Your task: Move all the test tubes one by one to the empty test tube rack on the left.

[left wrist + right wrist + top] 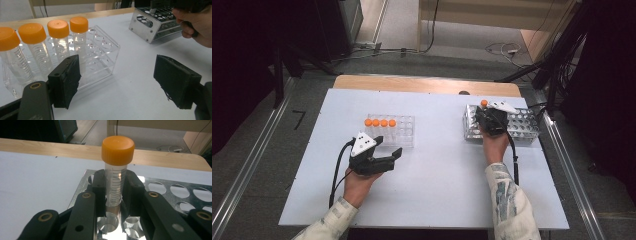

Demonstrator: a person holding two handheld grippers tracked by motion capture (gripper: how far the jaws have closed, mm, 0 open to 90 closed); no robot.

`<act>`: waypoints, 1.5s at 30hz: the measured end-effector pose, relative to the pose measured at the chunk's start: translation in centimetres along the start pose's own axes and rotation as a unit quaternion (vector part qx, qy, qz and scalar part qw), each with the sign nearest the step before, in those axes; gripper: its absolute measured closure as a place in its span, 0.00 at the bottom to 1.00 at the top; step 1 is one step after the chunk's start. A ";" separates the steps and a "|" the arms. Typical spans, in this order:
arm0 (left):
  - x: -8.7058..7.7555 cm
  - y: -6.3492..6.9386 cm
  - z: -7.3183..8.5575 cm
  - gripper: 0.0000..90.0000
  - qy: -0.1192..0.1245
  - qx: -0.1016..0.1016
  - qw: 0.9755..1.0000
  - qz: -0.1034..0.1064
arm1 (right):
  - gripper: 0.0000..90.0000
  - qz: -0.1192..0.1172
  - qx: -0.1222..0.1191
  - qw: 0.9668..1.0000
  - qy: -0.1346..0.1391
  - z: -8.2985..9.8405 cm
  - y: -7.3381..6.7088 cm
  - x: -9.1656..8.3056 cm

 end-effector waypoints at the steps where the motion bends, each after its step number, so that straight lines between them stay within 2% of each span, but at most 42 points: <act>1: 0.0 0.0 0.0 0.24 0.000 0.000 1.000 0.000 | 0.79 0.001 0.000 1.000 -0.001 -0.1 0.0 -0.1; 17: 0.0 -0.1 0.0 0.21 -0.004 -0.001 1.000 -0.001 | 0.80 -0.003 -0.013 0.999 0.034 -3.5 -0.3 -2.6; 20: 0.0 0.0 0.0 0.21 -0.005 -0.001 1.000 0.000 | 0.80 -0.014 -0.004 0.999 0.042 -4.0 -0.3 -3.4; 24: 0.1 0.0 0.1 0.21 -0.004 -0.001 1.000 -0.001 | 0.80 -0.021 -0.013 0.999 0.048 -4.3 -0.4 -4.5; 27: 0.1 0.1 0.1 0.21 -0.004 -0.001 1.000 -0.001 | 0.80 -0.037 -0.012 0.998 0.048 -4.4 -0.7 -5.3; 33: 0.1 0.2 0.1 0.21 -0.003 0.007 1.000 -0.007 | 0.80 -0.069 -0.030 0.996 0.045 -4.0 -2.1 -6.9; 37: 0.1 0.3 0.1 0.21 -0.004 0.008 1.000 -0.004 | 0.80 -0.089 -0.042 0.994 0.042 -3.1 -3.2 -7.8; 45: 0.2 0.7 0.0 0.21 -0.003 0.008 1.000 0.000 | 0.80 -0.139 -0.069 0.988 0.028 -0.2 -5.7 -9.3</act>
Point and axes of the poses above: each handheld gripper's, and its own axes: x roughly forward along the jaws, z roughly out of its underside, y roughly to its right, the point moved 3 cm from there along x, roughly forward along the jaws, and after that the axes turned 2 degrees about x, right-handed, at the moved point
